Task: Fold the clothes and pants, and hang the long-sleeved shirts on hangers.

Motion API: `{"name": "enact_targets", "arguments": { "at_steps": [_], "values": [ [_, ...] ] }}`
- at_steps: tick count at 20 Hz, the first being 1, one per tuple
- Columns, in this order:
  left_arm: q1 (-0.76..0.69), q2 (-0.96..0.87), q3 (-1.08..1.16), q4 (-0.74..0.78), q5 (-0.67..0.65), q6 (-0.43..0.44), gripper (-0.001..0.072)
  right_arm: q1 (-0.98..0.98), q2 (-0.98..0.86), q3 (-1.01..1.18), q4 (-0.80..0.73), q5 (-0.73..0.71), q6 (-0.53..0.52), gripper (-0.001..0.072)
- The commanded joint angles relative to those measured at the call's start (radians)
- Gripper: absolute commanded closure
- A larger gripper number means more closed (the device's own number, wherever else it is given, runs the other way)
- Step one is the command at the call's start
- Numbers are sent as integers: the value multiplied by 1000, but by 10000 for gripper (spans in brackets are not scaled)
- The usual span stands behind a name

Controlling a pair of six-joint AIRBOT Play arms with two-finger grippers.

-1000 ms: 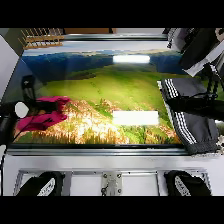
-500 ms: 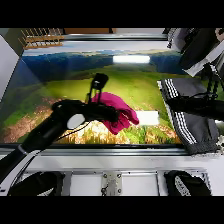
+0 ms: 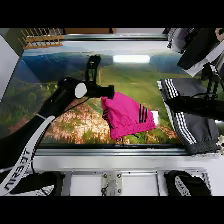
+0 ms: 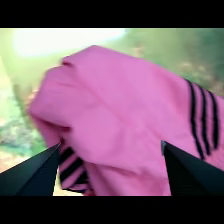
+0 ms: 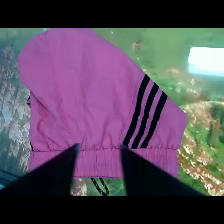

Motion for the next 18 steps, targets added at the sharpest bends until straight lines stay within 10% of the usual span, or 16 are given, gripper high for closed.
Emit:
{"name": "enact_targets", "arguments": {
  "at_steps": [1, 9, 11, 12, 15, 18],
  "values": [
    [135, -125, 0, -225, -14, 135, 29, -2, -1, -1, -23, 3, 18, 245],
    [178, -455, 258, -419, -124, 244, 29, -58, -78, -122, -260, 61, 166, 236],
    [178, -513, 327, -420, -201, 244, 30, -129, -139, -192, -216, 23, 166, 1],
    [177, -538, 356, -420, -237, 244, 44, -172, -181, -222, -173, 3, 163, 1],
    [178, -583, 409, -419, -304, 244, 701, -225, -333, -270, -45, -90, 88, 1],
    [179, -579, 417, -418, -294, 244, 702, -174, -486, -274, 106, -141, -34, 2]
  ]
}}
